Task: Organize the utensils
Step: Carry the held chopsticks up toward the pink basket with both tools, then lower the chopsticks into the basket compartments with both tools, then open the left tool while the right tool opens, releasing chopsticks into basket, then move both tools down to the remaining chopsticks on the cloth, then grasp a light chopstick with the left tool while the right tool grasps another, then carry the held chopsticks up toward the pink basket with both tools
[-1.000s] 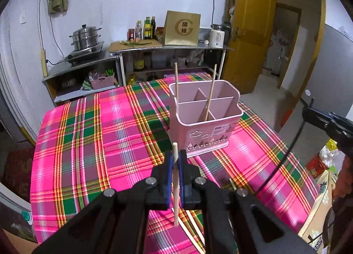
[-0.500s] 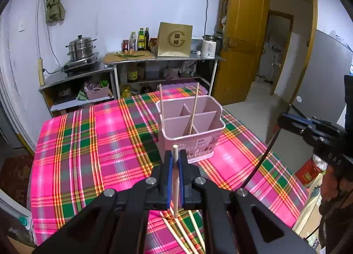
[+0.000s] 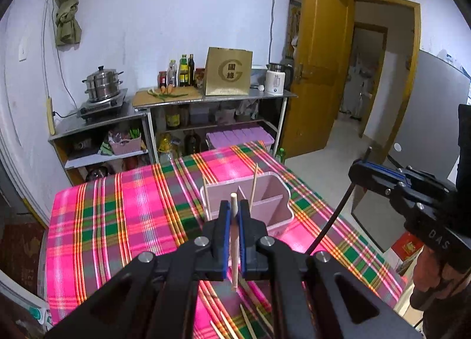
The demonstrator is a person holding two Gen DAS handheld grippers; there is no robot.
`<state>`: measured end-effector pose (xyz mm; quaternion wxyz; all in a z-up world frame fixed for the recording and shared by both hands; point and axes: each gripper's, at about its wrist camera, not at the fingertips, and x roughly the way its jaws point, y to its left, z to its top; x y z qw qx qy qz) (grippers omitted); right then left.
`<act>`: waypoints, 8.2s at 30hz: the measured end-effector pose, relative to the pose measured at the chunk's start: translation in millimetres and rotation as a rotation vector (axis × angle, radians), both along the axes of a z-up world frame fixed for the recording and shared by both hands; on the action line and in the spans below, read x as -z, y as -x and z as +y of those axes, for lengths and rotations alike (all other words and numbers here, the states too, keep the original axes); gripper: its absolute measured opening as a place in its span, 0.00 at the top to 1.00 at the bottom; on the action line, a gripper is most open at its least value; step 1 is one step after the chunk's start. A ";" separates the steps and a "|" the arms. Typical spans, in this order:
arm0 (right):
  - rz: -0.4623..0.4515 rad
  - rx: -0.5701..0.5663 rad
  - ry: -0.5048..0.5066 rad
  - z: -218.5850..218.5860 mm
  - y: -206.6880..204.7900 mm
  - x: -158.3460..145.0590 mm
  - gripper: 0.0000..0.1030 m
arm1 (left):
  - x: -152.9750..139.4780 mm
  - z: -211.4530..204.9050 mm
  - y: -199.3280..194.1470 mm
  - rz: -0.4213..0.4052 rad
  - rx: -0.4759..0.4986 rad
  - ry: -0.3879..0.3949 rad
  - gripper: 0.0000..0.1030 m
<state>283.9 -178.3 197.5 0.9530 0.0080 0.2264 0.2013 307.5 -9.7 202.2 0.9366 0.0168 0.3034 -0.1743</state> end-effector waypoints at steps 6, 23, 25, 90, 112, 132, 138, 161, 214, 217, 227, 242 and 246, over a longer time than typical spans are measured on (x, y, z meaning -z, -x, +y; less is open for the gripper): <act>-0.045 0.002 -0.025 3.5 -20.0 -22.0 0.96 | -17.3 -4.4 -20.3 -0.029 0.001 0.011 0.94; -0.068 0.003 -0.050 18.8 -83.8 -23.9 0.96 | -10.8 -2.0 -85.1 -0.028 -0.017 0.042 0.94; -0.049 -0.002 -0.054 20.0 -90.7 -14.2 0.96 | -0.4 -2.4 -90.4 -0.014 -0.012 0.043 0.94; 0.264 0.025 0.021 -21.9 86.9 172.0 0.80 | 190.7 39.1 111.9 0.217 -0.174 0.044 0.71; 0.364 0.008 0.081 15.8 48.4 209.5 0.80 | 228.4 35.2 68.3 0.340 -0.212 0.027 0.71; 0.444 0.057 0.218 33.5 14.7 232.6 0.80 | 230.1 11.3 60.0 0.299 -0.196 -0.145 0.71; 0.445 0.063 0.252 36.7 11.0 233.3 0.85 | 230.0 13.2 57.3 0.307 -0.180 -0.141 0.73; 0.423 0.011 0.119 18.2 5.9 203.2 0.94 | 196.8 19.3 44.0 0.312 -0.129 -0.068 0.94; 0.130 -0.039 0.043 -10.4 114.1 87.0 0.94 | 77.1 35.9 152.4 0.049 -0.100 0.007 0.94; 0.108 -0.038 0.033 -10.9 113.9 78.6 0.94 | 70.8 35.4 148.7 0.042 -0.096 0.013 0.94; 0.063 -0.023 -0.001 -10.1 90.5 60.7 0.94 | 45.6 21.7 118.6 0.010 -0.066 0.029 0.94; -0.025 -0.012 -0.057 -6.9 29.5 22.6 0.95 | -1.0 -3.2 37.6 -0.060 -0.039 0.048 0.94; -0.041 -0.012 -0.069 -4.0 12.6 14.4 0.95 | -9.4 -8.1 18.3 -0.080 -0.034 0.051 0.94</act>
